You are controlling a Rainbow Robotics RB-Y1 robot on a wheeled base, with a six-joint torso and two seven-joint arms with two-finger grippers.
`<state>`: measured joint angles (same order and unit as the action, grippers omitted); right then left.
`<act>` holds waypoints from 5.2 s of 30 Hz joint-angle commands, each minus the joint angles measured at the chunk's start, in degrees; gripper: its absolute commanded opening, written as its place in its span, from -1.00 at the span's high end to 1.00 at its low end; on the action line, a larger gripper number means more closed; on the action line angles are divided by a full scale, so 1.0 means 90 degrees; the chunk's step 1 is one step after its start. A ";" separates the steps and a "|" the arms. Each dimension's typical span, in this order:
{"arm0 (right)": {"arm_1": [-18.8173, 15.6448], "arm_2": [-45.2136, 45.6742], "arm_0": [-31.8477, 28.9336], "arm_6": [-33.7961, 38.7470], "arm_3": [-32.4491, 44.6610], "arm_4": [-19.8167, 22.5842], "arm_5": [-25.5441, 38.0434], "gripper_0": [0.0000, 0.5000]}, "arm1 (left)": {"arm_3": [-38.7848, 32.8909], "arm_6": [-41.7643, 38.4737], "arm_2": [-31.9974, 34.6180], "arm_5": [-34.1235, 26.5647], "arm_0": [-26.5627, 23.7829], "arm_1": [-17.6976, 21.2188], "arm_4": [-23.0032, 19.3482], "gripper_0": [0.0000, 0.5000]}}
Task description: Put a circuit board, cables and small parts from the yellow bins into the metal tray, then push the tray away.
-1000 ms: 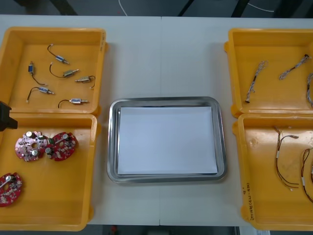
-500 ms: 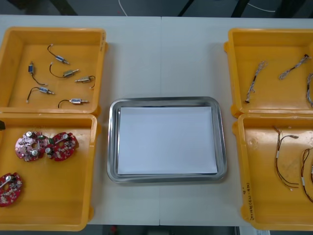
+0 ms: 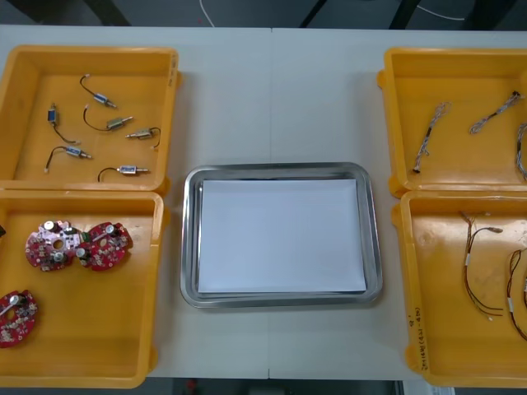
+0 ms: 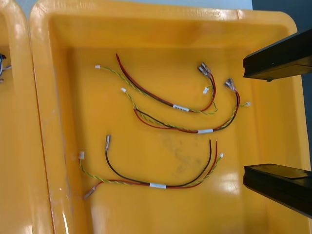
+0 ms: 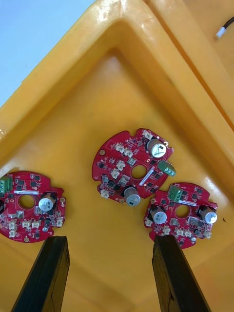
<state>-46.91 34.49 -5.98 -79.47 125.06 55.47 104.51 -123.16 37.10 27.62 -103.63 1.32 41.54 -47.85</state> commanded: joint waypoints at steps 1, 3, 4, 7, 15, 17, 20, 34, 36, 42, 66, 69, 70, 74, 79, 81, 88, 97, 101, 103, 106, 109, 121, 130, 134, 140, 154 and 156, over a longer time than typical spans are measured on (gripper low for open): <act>-0.0462 0.0464 -0.0107 -0.0457 -0.0263 0.0184 -0.0049 -1.00 | -0.0192 -0.0235 -0.0032 0.0206 0.0380 -0.0153 0.0160 -1.00; -0.0569 0.0552 -0.0166 -0.0457 -0.0410 0.0380 -0.0059 -1.00 | -0.0192 -0.0206 -0.0071 0.0333 0.0527 -0.0212 0.0199 -1.00; -0.0589 0.0582 -0.0186 -0.0477 -0.0429 0.0409 -0.0069 -1.00 | -0.0192 -0.0206 -0.0080 0.0372 0.0566 -0.0231 0.0219 -1.00; -0.0618 0.0621 -0.0322 -0.0555 -0.0439 0.0360 -0.0254 -1.00 | -0.0241 -0.0167 -0.0178 0.0587 0.0781 -0.0270 0.0307 -1.00; -0.0618 0.0328 -0.0713 -0.0643 -0.0449 0.0155 -0.0957 -1.00 | -0.0251 -0.0059 -0.0520 0.1056 0.1259 -0.0309 0.0434 -1.00; -0.0609 0.0210 -0.0791 -0.0594 -0.0497 0.0165 -0.1123 -1.00 | -0.0251 -0.0010 -0.0569 0.1085 0.1328 -0.0319 0.0453 -1.00; -0.0599 0.0025 -0.0830 -0.0643 -0.0673 0.0184 -0.1299 -1.00 | -0.0251 0.0087 -0.0657 0.1163 0.1445 -0.0309 0.0522 -1.00; -0.0560 -0.0991 -0.0820 -0.0535 -0.1259 -0.0167 -0.2119 -1.00 | -0.0124 0.1093 -0.0969 0.1622 0.1787 -0.0212 0.0834 -1.00; -0.0550 -0.1088 -0.0811 -0.0574 -0.1386 -0.0235 -0.2276 -1.00 | -0.0036 0.1220 -0.1047 0.1729 0.1777 -0.0173 0.0854 -1.00; -0.0482 -0.1381 -0.0811 -0.0574 -0.1767 -0.0353 -0.2686 -1.00 | 0.0443 0.1699 -0.1116 0.2140 0.1738 -0.0114 0.0824 -1.00; 0.0134 -0.1918 -0.0742 -0.0614 -0.2177 -0.0724 -0.3321 -1.00 | 0.0970 0.1884 -0.1360 0.2432 0.1591 -0.0065 0.0893 -1.00; 0.0134 -0.1958 -0.0742 -0.0614 -0.2206 -0.0734 -0.3399 -1.00 | 0.1019 0.1894 -0.1360 0.2432 0.1552 -0.0055 0.0902 -1.00; 0.0134 -0.1977 -0.0742 -0.0614 -0.2226 -0.0734 -0.3428 -1.00 | 0.1029 0.1894 -0.1360 0.2432 0.1542 -0.0055 0.0912 -1.00; 0.0134 -0.2016 -0.0742 -0.0633 -0.2304 -0.0743 -0.3575 -1.00 | 0.1068 0.1894 -0.1370 0.2432 0.1523 -0.0055 0.0902 -1.00; 0.0134 -0.2114 -0.0742 -0.0662 -0.2402 -0.0773 -0.3770 -1.00 | 0.1126 0.1894 -0.1409 0.2442 0.1455 -0.0055 0.0922 -1.00; 0.0134 -0.2202 -0.0742 -0.0682 -0.2519 -0.0782 -0.3946 -1.00 | 0.1175 0.1904 -0.1409 0.2442 0.1416 -0.0055 0.0922 -1.00; 0.0182 -0.2260 -0.0752 -0.0672 -0.2587 -0.0792 -0.4014 -1.00 | 0.1185 0.1904 -0.1409 0.2432 0.1386 -0.0055 0.0922 -1.00; 0.0388 -0.2290 -0.0762 -0.0682 -0.2724 -0.0860 -0.4092 -1.00 | 0.1175 0.1826 -0.1409 0.2413 0.1279 -0.0055 0.0863 1.00; 0.0407 -0.2338 -0.0762 -0.0682 -0.2783 -0.0880 -0.4131 -1.00 | 0.1175 0.1826 -0.1409 0.2413 0.1269 -0.0055 0.0834 1.00; 0.0407 -0.2377 -0.0762 -0.0672 -0.2822 -0.0890 -0.4151 -1.00 | 0.1175 0.1806 -0.1409 0.2413 0.1269 -0.0055 0.0815 1.00; 0.0407 -0.2387 -0.0772 -0.0692 -0.2861 -0.0890 -0.4170 -1.00 | 0.1175 0.1806 -0.1409 0.2384 0.1269 -0.0055 0.0815 1.00; 0.0417 -0.2407 -0.0762 -0.0653 -0.2861 -0.0890 -0.4170 -1.00 | 0.1136 0.1826 -0.1389 0.2218 0.1220 -0.0036 0.0795 1.00; 0.0466 -0.2436 -0.0772 -0.0604 -0.2861 -0.0646 -0.4190 1.00 | 0.0325 0.1884 -0.0608 0.0841 0.1044 0.0150 0.0131 1.00; 0.0466 -0.2036 -0.0781 -0.0711 -0.2431 -0.0538 -0.3965 1.00 | -0.0065 0.1904 -0.0530 0.0294 0.0722 0.0306 0.0043 1.00; 0.0456 -0.1635 -0.0772 -0.0760 -0.1962 -0.0431 -0.3516 1.00 | -0.0319 0.1865 -0.0598 -0.0048 0.0458 0.0404 0.0004 1.00; 0.0407 -0.0786 -0.0781 -0.0770 -0.1171 -0.0040 -0.2422 1.00 | -0.0524 0.1747 -0.0901 -0.0214 -0.0049 0.0628 -0.0143 1.00; -0.0521 -0.0004 -0.0781 -0.0555 0.0381 0.0409 -0.0948 1.00 | -0.0505 0.1660 -0.2541 -0.0224 -0.1797 0.0921 -0.0465 1.00; -0.0618 0.0093 -0.0762 -0.0526 0.0538 0.0468 -0.0801 1.00 | -0.0505 0.1650 -0.2805 -0.0224 -0.2032 0.0921 -0.0514 1.00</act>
<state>-49.05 32.16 -12.31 -84.21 126.79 58.61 95.80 -126.02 49.90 5.42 -105.15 -12.47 47.41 -51.49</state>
